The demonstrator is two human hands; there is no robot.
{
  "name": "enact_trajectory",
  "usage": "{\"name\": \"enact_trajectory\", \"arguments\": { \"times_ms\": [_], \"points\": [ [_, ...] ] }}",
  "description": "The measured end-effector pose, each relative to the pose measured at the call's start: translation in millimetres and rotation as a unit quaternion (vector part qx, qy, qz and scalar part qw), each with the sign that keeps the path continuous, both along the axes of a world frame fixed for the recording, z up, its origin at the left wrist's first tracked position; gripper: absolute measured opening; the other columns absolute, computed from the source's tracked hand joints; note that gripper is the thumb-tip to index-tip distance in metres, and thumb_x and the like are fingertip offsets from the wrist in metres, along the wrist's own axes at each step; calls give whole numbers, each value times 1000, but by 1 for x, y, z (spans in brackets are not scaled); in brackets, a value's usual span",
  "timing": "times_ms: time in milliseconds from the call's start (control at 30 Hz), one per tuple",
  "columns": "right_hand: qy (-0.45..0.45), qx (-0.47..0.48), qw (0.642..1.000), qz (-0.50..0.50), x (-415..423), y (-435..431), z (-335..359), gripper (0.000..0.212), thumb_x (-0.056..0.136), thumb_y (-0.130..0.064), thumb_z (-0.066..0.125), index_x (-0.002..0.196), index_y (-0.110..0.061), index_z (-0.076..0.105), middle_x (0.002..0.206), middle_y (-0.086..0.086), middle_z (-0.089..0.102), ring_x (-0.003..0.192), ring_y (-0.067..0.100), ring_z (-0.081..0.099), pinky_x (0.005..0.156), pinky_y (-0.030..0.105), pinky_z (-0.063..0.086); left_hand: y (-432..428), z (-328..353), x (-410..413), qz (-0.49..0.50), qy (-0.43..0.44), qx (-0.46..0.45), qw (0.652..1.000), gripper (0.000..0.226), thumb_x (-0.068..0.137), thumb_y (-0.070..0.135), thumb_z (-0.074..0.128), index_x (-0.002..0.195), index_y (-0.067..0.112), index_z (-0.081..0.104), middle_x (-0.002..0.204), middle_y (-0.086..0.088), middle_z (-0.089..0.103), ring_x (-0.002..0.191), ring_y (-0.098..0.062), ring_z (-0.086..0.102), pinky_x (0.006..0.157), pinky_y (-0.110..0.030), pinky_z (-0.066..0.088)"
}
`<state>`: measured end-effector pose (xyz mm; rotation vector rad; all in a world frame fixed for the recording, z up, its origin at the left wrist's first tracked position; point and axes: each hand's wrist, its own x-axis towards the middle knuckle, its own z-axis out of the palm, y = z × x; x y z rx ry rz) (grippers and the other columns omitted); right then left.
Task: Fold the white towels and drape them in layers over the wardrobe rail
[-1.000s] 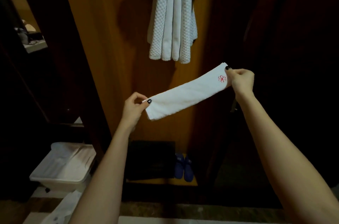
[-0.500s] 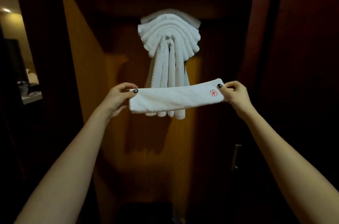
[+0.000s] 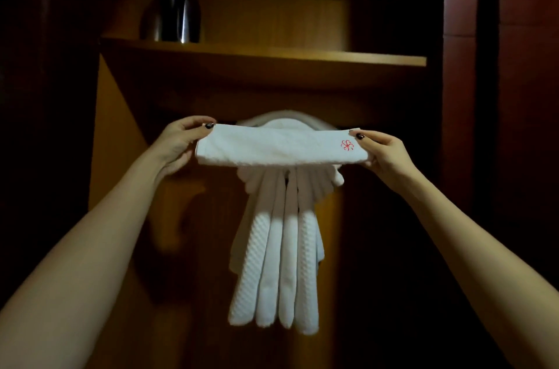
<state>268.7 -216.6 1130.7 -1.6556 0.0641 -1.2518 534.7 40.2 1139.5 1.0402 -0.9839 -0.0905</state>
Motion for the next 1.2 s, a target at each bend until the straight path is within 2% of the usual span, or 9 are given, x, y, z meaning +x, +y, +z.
{"name": "enact_trajectory", "arguments": {
  "times_ms": [233, 400, 500, 633, 767, 900, 1033, 1133, 1200],
  "points": [
    [-69, 21, 996, 47, 48, -52, 62, 14, 96, -6, 55, 101, -7, 68, 90, 3, 74, 79, 12, 70, 65, 24, 56, -56, 60, 36, -22, -1, -95, 995, 19, 94, -3, 52, 93, 12, 63, 70, 6, 73, 68, -5, 69, 63, -19, 56],
    [-76, 37, 996, 38, 77, -79, 79, 19, 94, 3, 51, 110, 1, 61, 95, 11, 67, 83, 17, 67, 65, 26, 57, -92, 71, 69, -42, 35, -94, 994, 15, 93, -2, 55, 102, 7, 63, 82, -4, 72, 73, -11, 70, 64, -23, 58],
    [-89, 74, 993, 31, 89, -86, 85, 29, 92, 11, 43, 114, 0, 58, 99, 13, 64, 89, 21, 65, 70, 29, 55, -107, 76, 77, -36, 64, -115, 991, 17, 91, -4, 56, 97, 8, 66, 74, -4, 73, 68, -12, 70, 60, -23, 57],
    [-74, 120, 990, 5, 94, -92, 76, 16, 92, 11, 43, 99, 7, 56, 91, 14, 60, 85, 22, 63, 65, 29, 55, -122, 72, 84, -9, 104, -110, 988, 14, 89, 0, 61, 93, 11, 68, 77, -6, 72, 66, -14, 70, 60, -27, 57],
    [-25, 81, 996, 33, 92, -98, 39, 11, 93, -4, 58, 85, 0, 64, 81, 7, 65, 77, 16, 65, 60, 24, 56, -122, 42, 91, -28, 59, -63, 996, 7, 90, 11, 64, 96, 9, 66, 85, -6, 69, 76, -15, 67, 73, -32, 56],
    [-17, 28, 999, 36, 88, -93, 14, 18, 94, -12, 61, 79, -3, 66, 70, 2, 61, 63, 11, 57, 60, 25, 52, -119, 13, 90, -33, 60, -47, 997, 5, 90, 16, 66, 93, 13, 67, 79, 0, 70, 74, -12, 65, 74, -31, 51],
    [4, 20, 999, 26, 86, -82, -5, 26, 97, -20, 58, 81, -2, 66, 71, 5, 59, 65, 16, 55, 59, 25, 52, -121, -1, 81, 16, 42, -28, 999, 6, 92, 14, 62, 92, 12, 68, 75, 3, 71, 76, -14, 62, 73, -29, 49],
    [16, -36, 997, -68, 83, -74, -13, 38, 99, -31, 53, 71, -9, 64, 60, -3, 55, 58, 12, 49, 58, 25, 42, -115, -4, 72, 80, -29, -36, 996, 19, 97, 21, 56, 92, 15, 73, 77, 6, 72, 78, -13, 62, 75, -28, 46],
    [33, -133, 972, -190, 80, -69, -10, 44, 100, -36, 49, 69, -8, 64, 63, -6, 56, 58, 5, 49, 58, 18, 39, -106, 0, 61, 146, -119, -26, 982, 32, 102, 32, 46, 103, 15, 73, 96, 7, 72, 88, -5, 65, 79, -22, 47]
  ]
}}
